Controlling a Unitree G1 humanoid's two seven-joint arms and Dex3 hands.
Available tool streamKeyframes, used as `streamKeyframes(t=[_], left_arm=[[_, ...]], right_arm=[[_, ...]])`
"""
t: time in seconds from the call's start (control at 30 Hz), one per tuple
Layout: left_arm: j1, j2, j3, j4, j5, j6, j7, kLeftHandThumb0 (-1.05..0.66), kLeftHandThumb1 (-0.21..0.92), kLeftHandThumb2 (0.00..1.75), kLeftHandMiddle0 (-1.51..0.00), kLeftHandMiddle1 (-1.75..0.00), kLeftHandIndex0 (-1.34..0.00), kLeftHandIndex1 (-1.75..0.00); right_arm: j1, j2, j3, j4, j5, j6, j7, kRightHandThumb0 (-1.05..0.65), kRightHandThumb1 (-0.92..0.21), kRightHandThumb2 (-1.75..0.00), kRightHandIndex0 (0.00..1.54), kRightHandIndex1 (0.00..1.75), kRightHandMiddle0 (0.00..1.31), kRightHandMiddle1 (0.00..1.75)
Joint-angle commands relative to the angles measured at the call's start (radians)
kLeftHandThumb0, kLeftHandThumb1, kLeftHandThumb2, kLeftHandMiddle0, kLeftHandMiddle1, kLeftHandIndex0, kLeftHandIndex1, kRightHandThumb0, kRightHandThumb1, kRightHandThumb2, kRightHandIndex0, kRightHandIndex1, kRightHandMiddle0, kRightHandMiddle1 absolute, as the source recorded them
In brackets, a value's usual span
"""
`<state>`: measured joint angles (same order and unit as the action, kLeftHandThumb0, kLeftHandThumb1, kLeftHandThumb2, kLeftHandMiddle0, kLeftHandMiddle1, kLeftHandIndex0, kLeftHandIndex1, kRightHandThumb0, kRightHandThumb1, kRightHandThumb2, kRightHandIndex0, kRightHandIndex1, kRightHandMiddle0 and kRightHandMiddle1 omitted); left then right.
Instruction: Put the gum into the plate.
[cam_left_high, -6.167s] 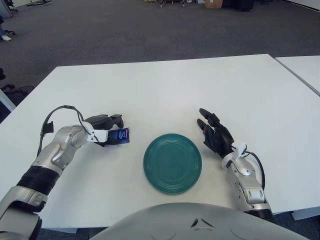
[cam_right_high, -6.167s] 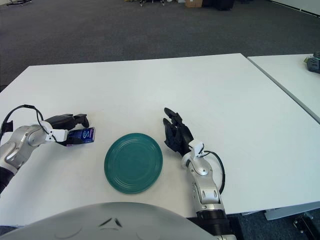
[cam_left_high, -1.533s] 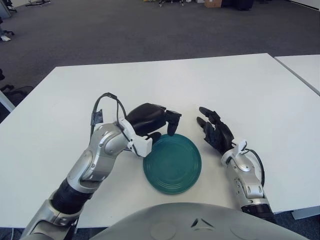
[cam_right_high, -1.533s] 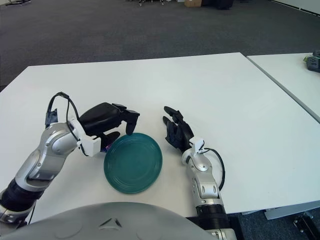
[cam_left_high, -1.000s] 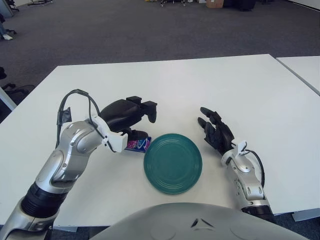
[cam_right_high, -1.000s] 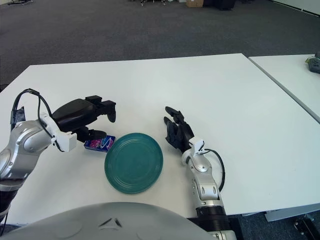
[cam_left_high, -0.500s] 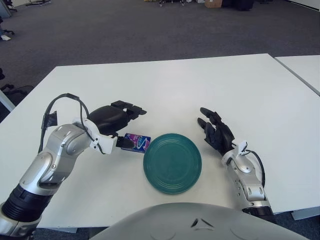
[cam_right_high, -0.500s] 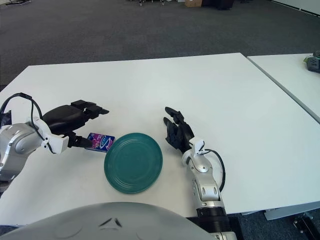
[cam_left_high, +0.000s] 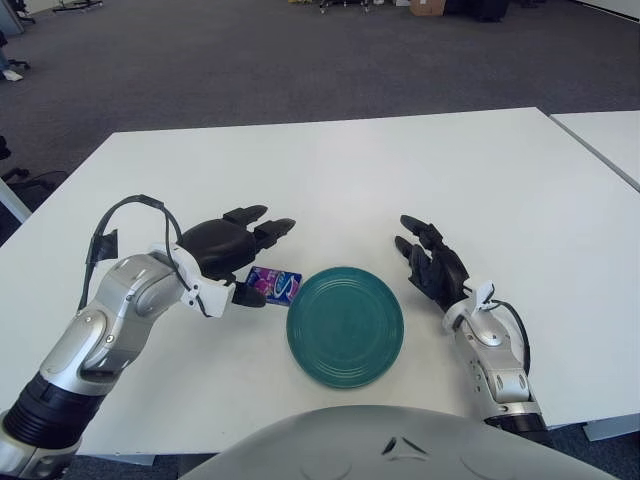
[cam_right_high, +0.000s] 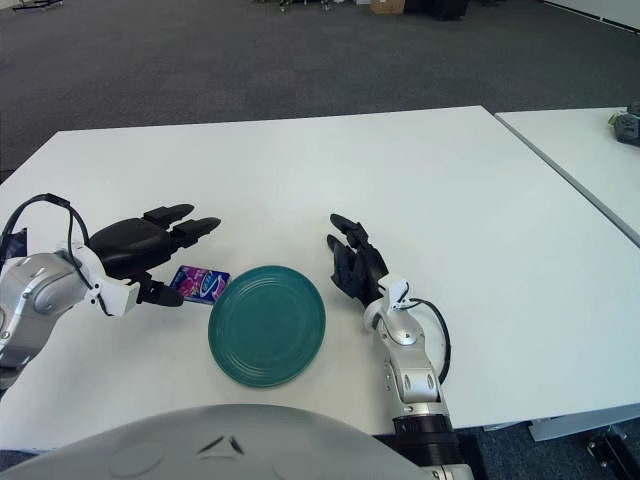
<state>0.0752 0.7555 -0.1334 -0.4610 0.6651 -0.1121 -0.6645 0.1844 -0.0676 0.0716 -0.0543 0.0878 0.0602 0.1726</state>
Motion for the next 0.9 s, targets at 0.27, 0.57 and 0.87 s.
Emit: streamKeyframes(t=[0.27, 0.57, 0.87], left_arm=[[-0.024, 0.017, -0.053, 0.068, 0.09, -0.002, -0.01, -1.05, 0.92, 0.31, 0.0, 0.0, 0.0, 0.0], [-0.041, -0.026, -0.092, 0.155, 0.136, 0.012, 0.035, -1.05, 0.92, 0.39, 0.0, 0.0, 0.0, 0.0], [-0.08, -0.078, -0.15, 0.246, 0.18, 0.019, 0.072, -1.05, 0.92, 0.49, 0.0, 0.0, -0.04, -0.02]], right_arm=[[0.023, -0.008, 0.003, 0.03, -0.009, 0.044, 0.004, -0.75, -0.92, -0.87, 0.3, 0.01, 0.0, 0.52], [0.021, -0.008, 0.0, 0.031, -0.006, 0.047, 0.004, -0.74, -0.92, -0.87, 0.3, 0.01, 0.0, 0.53], [0.019, -0.01, 0.004, 0.028, -0.015, 0.055, -0.001, -0.73, -0.92, -0.88, 0.28, 0.0, 0.0, 0.51]])
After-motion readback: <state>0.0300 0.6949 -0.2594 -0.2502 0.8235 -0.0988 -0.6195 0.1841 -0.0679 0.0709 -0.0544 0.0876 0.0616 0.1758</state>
